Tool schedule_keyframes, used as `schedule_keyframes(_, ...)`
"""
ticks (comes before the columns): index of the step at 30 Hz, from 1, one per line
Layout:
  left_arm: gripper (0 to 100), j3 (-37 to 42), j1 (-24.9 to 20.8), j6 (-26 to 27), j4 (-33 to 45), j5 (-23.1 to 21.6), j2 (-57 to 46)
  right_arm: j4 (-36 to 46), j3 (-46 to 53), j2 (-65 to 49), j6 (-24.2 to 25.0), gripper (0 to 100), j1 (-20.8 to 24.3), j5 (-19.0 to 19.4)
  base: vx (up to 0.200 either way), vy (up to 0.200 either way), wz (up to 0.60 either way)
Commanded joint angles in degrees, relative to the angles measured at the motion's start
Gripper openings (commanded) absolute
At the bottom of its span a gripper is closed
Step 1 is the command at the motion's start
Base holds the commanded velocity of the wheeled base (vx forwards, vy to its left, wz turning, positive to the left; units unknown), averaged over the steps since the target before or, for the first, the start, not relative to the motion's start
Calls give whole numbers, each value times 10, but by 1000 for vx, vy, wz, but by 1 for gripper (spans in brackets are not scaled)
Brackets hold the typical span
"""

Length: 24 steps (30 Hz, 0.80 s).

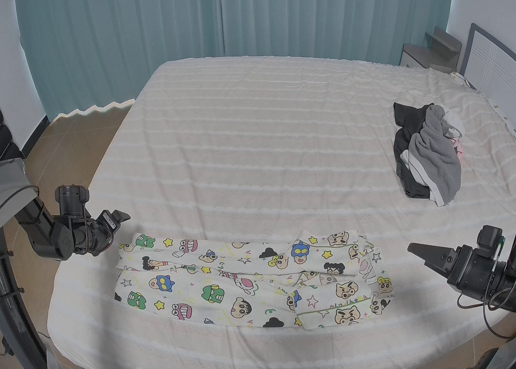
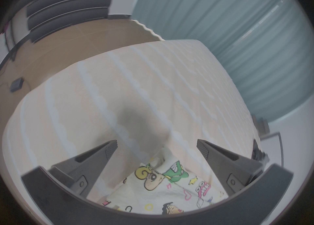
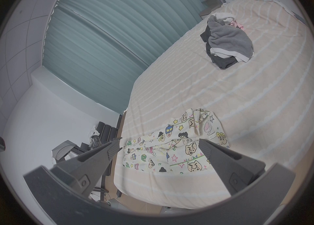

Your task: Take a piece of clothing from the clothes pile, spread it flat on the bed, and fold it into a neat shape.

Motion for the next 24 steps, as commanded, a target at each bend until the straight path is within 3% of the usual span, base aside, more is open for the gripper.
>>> schedule_keyframes(1, 100, 7, 45, 90, 9, -74, -40, 0, 2, 1, 0, 100, 0, 0, 0, 0, 0)
schedule_keyframes(3, 100, 8, 56, 160, 24, -92, -37, 0, 2, 1, 0, 100, 1, 0, 0, 0, 0)
schedule_keyframes(4, 100, 8, 56, 160, 24, -92, -37, 0, 2, 1, 0, 100, 1, 0, 0, 0, 0)
schedule_keyframes(5, 100, 10, 58, 226, 50, -110, -36, 0, 2, 1, -1, 100, 1, 0, 0, 0, 0)
schedule_keyframes(11, 100, -2, 50, 347, 124, -146, -34, 0, 2, 1, -1, 100, 1, 0, 0, 0, 0)
schedule_keyframes(14, 100, -4, 34, 369, 130, -168, -23, 0, 2, 1, -1, 100, 1, 0, 0, 0, 0)
schedule_keyframes(24, 100, -17, -10, 373, 130, -165, 15, 0, 2, -1, -1, 100, 1, 0, 0, 0, 0)
